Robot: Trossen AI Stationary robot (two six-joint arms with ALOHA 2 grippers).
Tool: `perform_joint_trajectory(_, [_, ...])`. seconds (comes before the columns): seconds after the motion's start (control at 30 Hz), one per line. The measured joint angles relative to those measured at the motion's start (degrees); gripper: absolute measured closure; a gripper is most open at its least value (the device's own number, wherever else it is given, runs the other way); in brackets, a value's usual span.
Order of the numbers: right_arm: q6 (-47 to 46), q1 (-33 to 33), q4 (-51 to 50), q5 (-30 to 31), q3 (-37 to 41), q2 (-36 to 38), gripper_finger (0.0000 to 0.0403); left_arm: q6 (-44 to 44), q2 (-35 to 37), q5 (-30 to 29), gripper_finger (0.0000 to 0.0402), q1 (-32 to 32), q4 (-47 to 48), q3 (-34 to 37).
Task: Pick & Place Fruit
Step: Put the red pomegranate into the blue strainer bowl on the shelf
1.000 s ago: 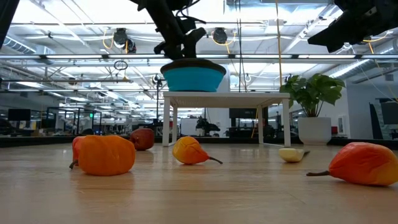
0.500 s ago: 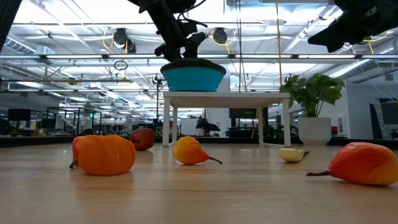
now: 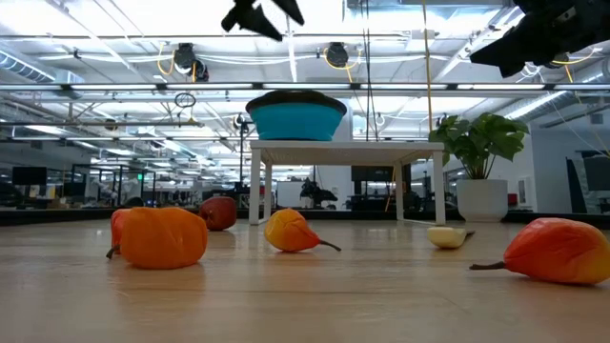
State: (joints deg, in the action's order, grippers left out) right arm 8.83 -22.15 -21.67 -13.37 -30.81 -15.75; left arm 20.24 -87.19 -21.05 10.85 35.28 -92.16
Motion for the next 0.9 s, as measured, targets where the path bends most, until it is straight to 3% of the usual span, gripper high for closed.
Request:
perform_joint_trajectory(0.2, [0.5,0.0,-0.5,-0.2,0.0,0.0,0.0399,3.5,-0.8,0.0,0.0159,-8.6,4.5,0.0])
perform_joint_trajectory(0.37, [-0.6,0.0,-0.9,-0.4,0.0,0.9,0.0399,11.9,-2.3,-0.9,0.0176,-13.4,9.7,0.1])
perform_joint_trajectory(0.67, [-2.6,0.0,-1.0,-0.7,1.7,3.0,0.0399,19.0,-5.8,-1.1,0.0199,-17.0,12.9,0.2])
perform_joint_trajectory(0.9, [-5.1,0.1,-1.1,-6.0,5.6,8.6,0.0399,22.6,-8.4,0.6,0.0205,-19.4,13.2,0.2])
